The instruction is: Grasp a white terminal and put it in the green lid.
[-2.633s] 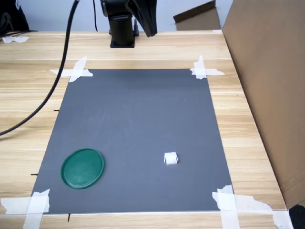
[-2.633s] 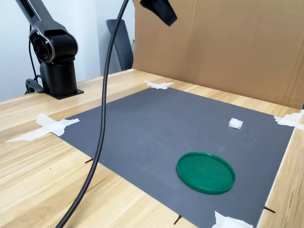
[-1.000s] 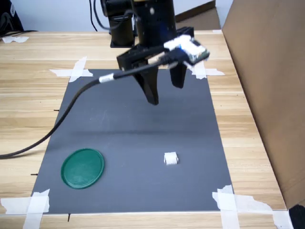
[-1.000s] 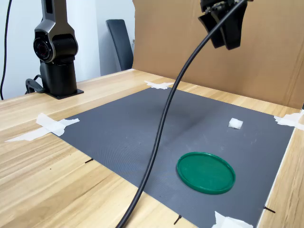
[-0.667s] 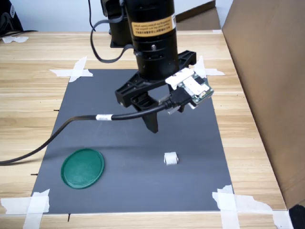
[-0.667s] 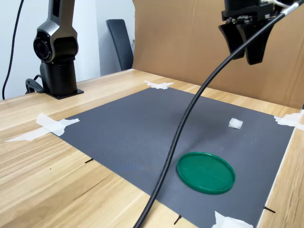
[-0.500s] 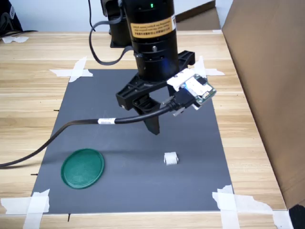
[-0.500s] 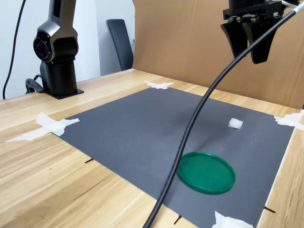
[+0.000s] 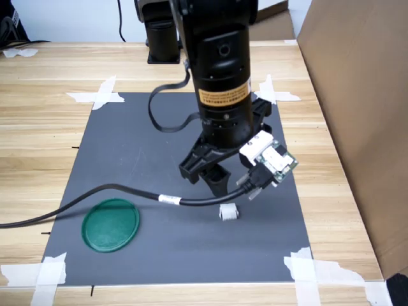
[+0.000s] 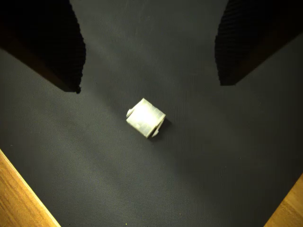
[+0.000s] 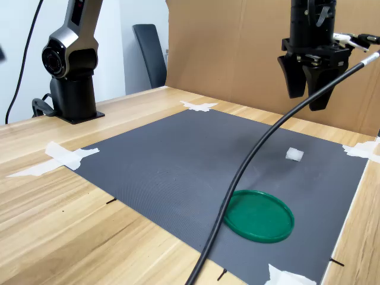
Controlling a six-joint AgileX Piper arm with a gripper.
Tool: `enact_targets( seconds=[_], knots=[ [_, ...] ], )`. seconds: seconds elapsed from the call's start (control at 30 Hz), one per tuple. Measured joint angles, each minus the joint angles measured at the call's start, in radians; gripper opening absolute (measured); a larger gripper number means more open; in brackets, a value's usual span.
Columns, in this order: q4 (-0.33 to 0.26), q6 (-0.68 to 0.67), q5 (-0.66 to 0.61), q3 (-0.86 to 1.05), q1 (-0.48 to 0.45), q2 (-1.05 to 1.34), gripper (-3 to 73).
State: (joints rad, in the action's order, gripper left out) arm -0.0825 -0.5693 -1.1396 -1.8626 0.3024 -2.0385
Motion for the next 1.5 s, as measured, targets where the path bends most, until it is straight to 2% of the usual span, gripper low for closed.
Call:
enact_targets(
  seconds=[0.17,0.37,0.7,1.5],
  knots=[
    [-0.016,0.013,0.002,0.000,0.000,-0.042,67.0],
    [0.029,0.019,0.007,0.000,0.000,-0.070,67.0],
    [0.030,0.019,0.007,0.000,0.000,-0.074,67.0],
    [0.022,-0.091,0.045,-0.002,0.000,-0.170,67.0]
  ],
)
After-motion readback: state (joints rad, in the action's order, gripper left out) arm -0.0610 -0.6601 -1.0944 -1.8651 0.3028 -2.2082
